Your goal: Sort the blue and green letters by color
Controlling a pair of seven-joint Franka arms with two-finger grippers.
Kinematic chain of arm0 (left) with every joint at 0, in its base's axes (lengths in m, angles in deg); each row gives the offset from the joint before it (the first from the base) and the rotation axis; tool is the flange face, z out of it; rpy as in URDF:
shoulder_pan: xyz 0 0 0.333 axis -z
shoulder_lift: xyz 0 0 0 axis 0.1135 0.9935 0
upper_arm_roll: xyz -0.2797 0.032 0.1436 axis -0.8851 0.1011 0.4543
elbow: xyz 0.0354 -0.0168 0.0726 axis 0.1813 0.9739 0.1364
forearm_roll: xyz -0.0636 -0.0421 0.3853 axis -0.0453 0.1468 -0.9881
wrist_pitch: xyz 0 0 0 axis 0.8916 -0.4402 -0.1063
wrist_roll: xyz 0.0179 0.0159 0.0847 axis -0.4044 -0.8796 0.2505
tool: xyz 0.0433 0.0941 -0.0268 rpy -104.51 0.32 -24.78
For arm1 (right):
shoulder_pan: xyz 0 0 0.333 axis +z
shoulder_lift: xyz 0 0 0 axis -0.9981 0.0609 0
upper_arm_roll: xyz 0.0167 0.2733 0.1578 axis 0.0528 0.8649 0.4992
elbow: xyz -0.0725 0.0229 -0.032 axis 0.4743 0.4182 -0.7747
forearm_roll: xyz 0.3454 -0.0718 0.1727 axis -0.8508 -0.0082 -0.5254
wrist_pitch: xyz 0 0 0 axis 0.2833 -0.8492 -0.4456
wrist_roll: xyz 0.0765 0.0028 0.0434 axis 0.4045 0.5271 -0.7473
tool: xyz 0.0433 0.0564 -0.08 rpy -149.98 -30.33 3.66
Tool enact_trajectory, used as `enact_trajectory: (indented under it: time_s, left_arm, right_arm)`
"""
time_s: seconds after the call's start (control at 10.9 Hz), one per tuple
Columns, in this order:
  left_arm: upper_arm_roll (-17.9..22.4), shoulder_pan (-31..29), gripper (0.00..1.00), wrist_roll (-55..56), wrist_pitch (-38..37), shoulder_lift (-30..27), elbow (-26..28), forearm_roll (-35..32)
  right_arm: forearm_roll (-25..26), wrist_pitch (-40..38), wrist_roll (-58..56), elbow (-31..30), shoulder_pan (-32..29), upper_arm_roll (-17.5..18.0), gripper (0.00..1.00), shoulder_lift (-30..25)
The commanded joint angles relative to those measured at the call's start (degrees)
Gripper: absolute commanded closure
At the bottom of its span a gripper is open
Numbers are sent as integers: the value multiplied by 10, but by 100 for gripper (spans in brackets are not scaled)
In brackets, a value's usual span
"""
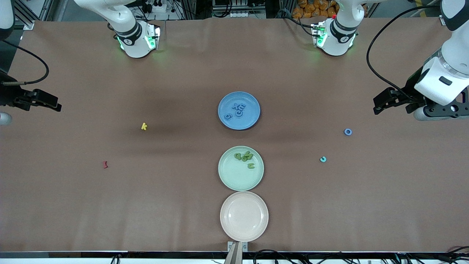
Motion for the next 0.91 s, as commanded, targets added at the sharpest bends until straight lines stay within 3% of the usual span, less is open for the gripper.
enact_trajectory:
  time_s: [0.0, 0.82]
  left_arm:
    - [-3, -3, 0, -13, -5, 1, -10, -38]
    - [-3, -3, 0, -16, -15, -3, -8, -32]
  right_arm:
    - [-6, 1, 8, -20, 8, -6, 0, -21]
    - [-6, -2, 8, -20, 8, -6, 0, -20]
